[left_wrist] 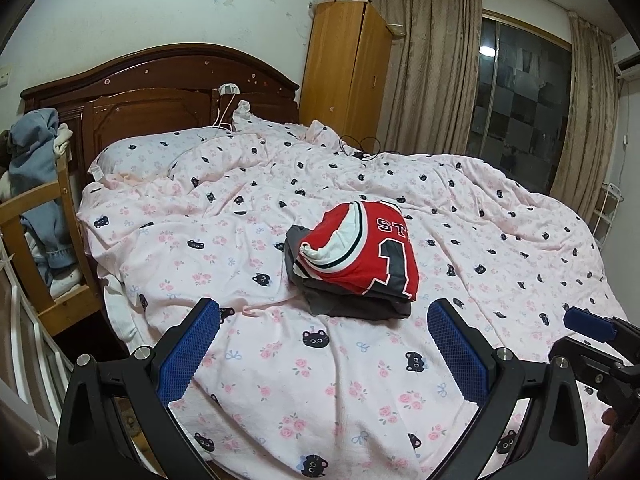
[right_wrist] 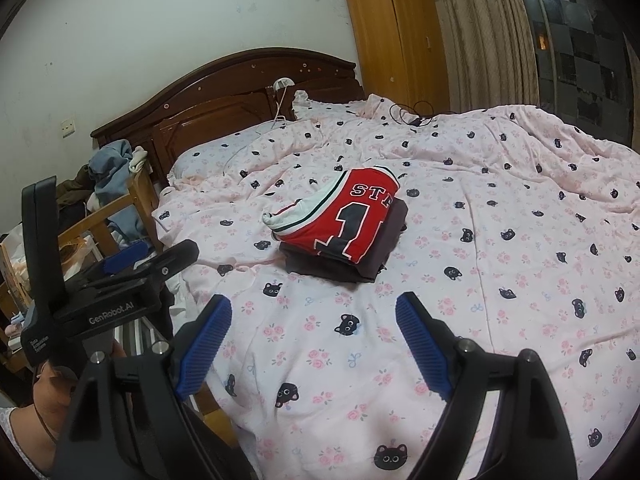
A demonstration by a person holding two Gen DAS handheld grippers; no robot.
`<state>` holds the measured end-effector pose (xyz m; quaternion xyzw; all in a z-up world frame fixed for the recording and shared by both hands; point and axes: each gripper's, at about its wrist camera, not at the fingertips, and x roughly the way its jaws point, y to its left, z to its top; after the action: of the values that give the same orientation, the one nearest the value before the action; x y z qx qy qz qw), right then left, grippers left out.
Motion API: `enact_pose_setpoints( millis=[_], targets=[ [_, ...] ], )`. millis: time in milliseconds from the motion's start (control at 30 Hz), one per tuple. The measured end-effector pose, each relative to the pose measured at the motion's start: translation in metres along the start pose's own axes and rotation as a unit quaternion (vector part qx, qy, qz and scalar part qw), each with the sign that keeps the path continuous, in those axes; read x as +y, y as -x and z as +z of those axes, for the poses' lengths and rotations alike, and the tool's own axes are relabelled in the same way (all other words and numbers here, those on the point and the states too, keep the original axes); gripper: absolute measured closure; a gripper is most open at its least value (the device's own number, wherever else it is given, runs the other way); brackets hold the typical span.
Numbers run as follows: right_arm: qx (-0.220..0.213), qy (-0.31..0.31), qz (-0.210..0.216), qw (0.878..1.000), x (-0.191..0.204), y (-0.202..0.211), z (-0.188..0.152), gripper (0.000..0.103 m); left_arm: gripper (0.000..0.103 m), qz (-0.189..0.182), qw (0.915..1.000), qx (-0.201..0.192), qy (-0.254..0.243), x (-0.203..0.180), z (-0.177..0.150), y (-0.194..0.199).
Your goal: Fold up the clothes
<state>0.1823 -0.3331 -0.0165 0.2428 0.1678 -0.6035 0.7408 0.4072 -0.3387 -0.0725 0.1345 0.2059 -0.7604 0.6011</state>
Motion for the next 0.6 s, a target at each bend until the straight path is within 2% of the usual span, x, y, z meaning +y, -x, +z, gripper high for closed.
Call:
enact_pose_setpoints(
  millis=[433,600],
  targets=[
    [0.002,-0.001,-0.014,1.0,-0.004,-0.002,0.001,0.014,0.0,-0.011,0.9998,0.015,0.008,0.0,0.001,-0.007],
    [0.005,0.003,-0.015,1.0,-0.005,-0.005,0.001,0.006,0.0,-0.007,0.9996,0.024,0.015,0.002,0.0,-0.011]
  ],
)
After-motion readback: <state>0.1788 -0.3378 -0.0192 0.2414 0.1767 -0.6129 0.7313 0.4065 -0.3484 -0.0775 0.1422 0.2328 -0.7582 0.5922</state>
